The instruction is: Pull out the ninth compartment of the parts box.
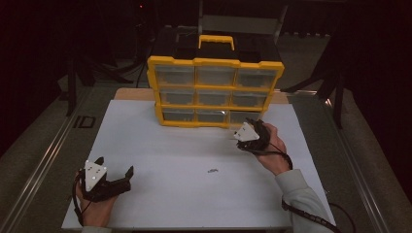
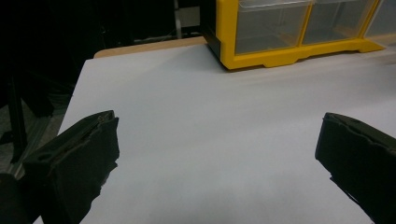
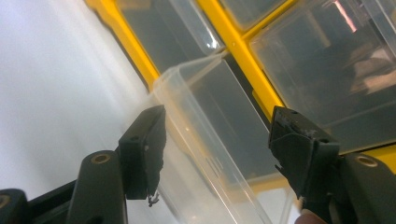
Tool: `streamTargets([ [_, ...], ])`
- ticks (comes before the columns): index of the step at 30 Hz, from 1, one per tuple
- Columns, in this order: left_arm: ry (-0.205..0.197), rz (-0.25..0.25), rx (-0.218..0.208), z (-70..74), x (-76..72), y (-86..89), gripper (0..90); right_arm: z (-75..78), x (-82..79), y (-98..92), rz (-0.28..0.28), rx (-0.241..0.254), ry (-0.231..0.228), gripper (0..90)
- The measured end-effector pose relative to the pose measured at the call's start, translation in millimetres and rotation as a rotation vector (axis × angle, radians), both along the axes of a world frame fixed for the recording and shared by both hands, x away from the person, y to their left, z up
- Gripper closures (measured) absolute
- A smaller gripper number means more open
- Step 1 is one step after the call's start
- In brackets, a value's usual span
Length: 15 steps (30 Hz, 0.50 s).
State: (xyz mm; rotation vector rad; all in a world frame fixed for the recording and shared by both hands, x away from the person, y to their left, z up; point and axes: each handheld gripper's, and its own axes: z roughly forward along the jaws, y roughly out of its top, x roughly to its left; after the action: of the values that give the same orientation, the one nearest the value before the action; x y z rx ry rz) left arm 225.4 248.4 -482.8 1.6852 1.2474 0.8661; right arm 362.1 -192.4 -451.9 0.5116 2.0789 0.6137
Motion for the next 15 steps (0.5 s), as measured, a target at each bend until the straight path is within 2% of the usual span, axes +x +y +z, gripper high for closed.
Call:
streamTargets([
  [1, -0.001, -0.001, -0.001, 0.1, -0.1, 0.2, 0.4, 2.5, 1.5, -2.0, -0.002, 0.053, 0.018, 36.3],
  [2, -0.001, -0.001, -0.001, 0.1, -0.1, 0.2, 0.3, 2.5, 1.5, -2.0, -0.002, 0.053, 0.018, 36.3],
  [3, -0.001, -0.001, -0.001, 0.2, -0.2, 0.4, 0.3, 3.6, 2.0, -2.9, -0.005, 0.074, 0.025, 36.4],
  [4, -0.001, -0.001, -0.001, 0.2, -0.2, 0.4, 0.3, 5.6, 3.2, -4.7, -0.007, 0.120, 0.045, 36.4],
  [7, 0.000, 0.000, 0.001, -0.1, 0.1, 0.3, 0.3, 9.0, 4.9, -7.9, -0.006, 0.180, 0.079, 36.8],
  [9, 0.000, 0.000, 0.001, -0.2, 0.4, 0.3, 0.4, 13.1, 6.8, -11.4, -0.003, 0.255, 0.117, 36.0],
  [10, 0.000, 0.000, 0.000, -0.3, 0.5, 0.2, 0.4, 13.1, 6.8, -11.4, -0.003, 0.255, 0.117, 36.0],
  [11, 0.003, 0.000, -0.001, -0.5, 1.1, 0.3, 0.3, 14.9, 8.1, -13.0, 0.000, 0.296, 0.141, 33.5],
  [12, 0.003, 0.000, -0.001, -0.5, 1.1, 0.3, 0.3, 14.9, 8.1, -13.0, 0.000, 0.296, 0.141, 33.5],
  [13, 0.004, 0.000, -0.002, -0.6, 1.4, 0.1, 0.4, 15.8, 8.6, -13.7, -0.002, 0.316, 0.148, 32.3],
  [14, 0.005, 0.000, -0.002, -0.7, 1.5, 0.0, 0.4, 17.0, 9.7, -15.0, -0.003, 0.348, 0.163, 30.5],
  [15, 0.006, -0.001, 0.000, -0.7, 1.6, -0.2, 0.3, 18.9, 11.9, -17.4, -0.001, 0.400, 0.188, 28.7],
])
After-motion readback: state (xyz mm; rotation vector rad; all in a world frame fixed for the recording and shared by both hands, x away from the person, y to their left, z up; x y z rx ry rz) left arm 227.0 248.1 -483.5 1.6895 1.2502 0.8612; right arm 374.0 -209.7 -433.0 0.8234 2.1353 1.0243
